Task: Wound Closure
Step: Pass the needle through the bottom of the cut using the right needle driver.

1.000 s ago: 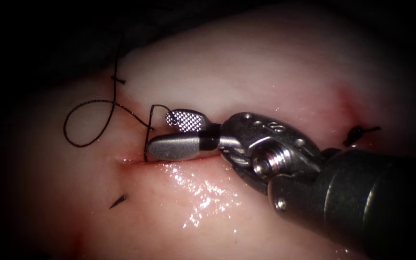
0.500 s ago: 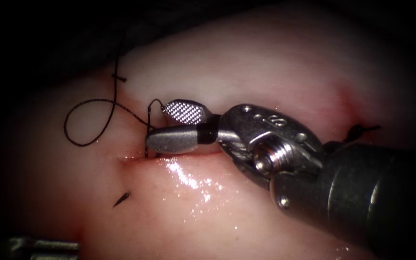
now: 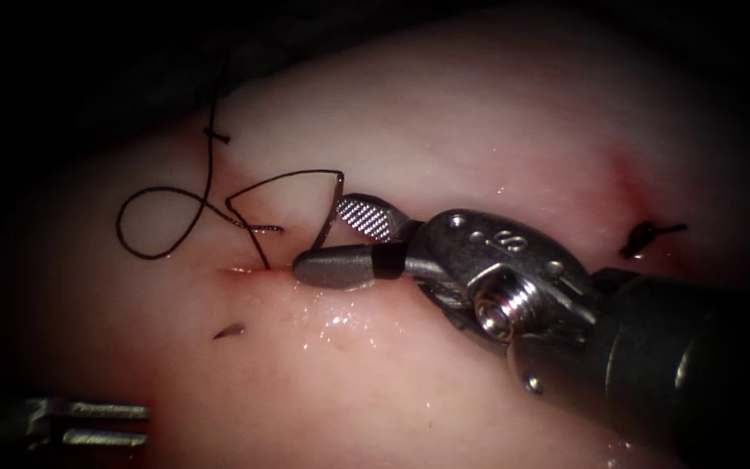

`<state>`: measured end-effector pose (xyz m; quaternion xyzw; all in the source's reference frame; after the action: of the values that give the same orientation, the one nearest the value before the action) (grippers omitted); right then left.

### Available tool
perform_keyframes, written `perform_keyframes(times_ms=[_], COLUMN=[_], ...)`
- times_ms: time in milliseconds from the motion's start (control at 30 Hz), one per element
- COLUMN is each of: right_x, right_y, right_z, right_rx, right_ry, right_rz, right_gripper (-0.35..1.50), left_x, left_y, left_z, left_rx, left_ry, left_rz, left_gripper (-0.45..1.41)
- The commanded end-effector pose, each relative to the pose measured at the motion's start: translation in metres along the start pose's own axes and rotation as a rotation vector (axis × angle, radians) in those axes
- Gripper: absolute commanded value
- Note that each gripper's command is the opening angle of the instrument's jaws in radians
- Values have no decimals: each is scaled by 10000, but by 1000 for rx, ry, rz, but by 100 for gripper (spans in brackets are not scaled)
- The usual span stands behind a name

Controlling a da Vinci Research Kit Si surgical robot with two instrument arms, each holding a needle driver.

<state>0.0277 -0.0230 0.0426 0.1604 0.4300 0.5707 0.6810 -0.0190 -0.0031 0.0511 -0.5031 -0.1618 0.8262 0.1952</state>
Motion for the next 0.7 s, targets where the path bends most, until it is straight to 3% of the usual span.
perform_keyframes(times_ms=[33,500,700], right_x=[11,2,1], right_y=[-3,25,24], right_z=[16,23,35], right_rx=[1,-28,-48], right_ry=[6,-14,-24], right_rz=[23,168,183], right_gripper=[83,84,79], left_x=[3,3,3], left_y=[-9,-12,-11], left_z=[5,8,11], left_rx=[2,13,18], left_ry=[1,-8,-13], left_rz=[11,15,21], left_gripper=[-11,-16,-18])
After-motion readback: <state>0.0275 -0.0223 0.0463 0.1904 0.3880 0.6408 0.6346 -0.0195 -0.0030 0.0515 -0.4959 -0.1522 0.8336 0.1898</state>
